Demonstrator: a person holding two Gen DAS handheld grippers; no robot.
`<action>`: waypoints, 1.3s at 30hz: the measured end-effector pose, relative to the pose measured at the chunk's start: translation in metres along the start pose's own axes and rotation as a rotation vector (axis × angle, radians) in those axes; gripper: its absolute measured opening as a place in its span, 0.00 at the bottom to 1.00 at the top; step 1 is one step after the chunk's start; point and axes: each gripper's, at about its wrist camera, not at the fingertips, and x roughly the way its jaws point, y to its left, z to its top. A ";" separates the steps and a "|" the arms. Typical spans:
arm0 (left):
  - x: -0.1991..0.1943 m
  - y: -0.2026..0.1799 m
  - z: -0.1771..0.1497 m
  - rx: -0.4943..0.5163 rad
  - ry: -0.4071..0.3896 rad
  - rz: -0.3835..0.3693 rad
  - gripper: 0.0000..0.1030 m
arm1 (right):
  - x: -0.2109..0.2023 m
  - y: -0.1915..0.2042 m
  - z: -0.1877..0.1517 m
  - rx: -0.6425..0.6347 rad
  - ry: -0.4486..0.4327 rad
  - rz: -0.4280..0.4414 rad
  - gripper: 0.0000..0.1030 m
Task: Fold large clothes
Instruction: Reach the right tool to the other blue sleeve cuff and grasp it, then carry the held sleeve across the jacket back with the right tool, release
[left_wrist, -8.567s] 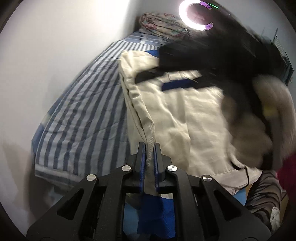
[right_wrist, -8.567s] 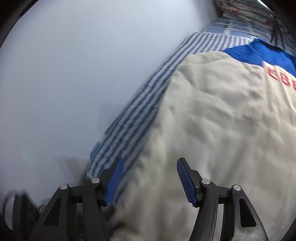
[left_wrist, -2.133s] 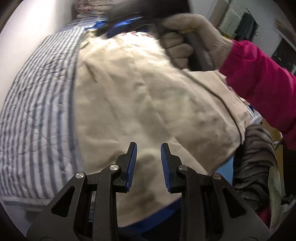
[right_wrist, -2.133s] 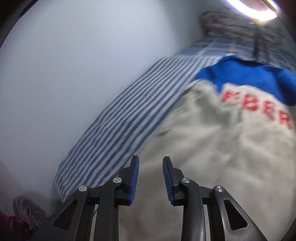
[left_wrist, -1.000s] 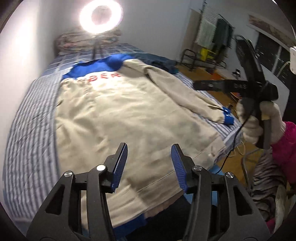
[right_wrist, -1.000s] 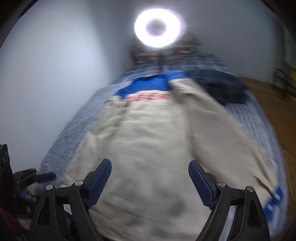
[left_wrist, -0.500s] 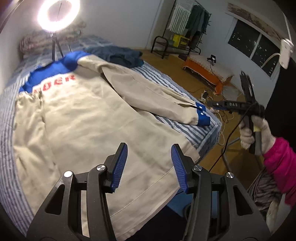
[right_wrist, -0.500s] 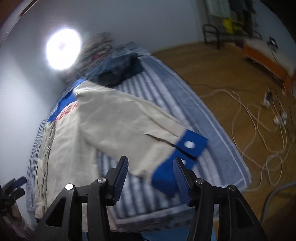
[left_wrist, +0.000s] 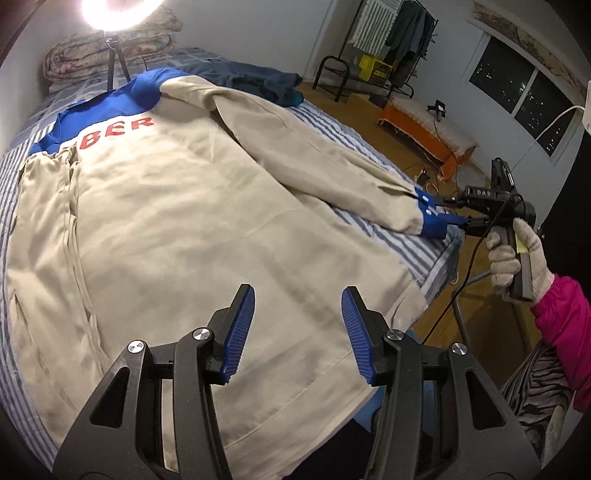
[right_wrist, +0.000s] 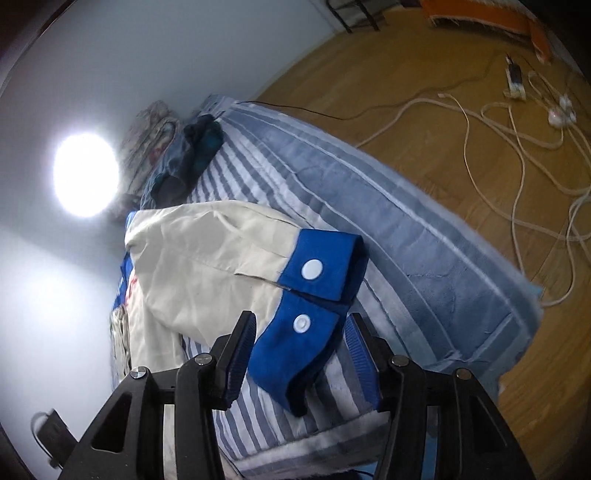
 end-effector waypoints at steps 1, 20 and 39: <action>0.001 0.002 0.000 0.000 0.002 0.002 0.49 | 0.004 -0.001 0.001 0.011 0.000 -0.010 0.53; -0.010 0.031 0.000 -0.016 -0.041 0.080 0.49 | -0.022 0.115 -0.033 -0.403 -0.202 -0.131 0.00; -0.049 0.106 0.002 -0.327 -0.123 0.111 0.49 | 0.021 0.241 -0.292 -1.412 0.249 0.117 0.00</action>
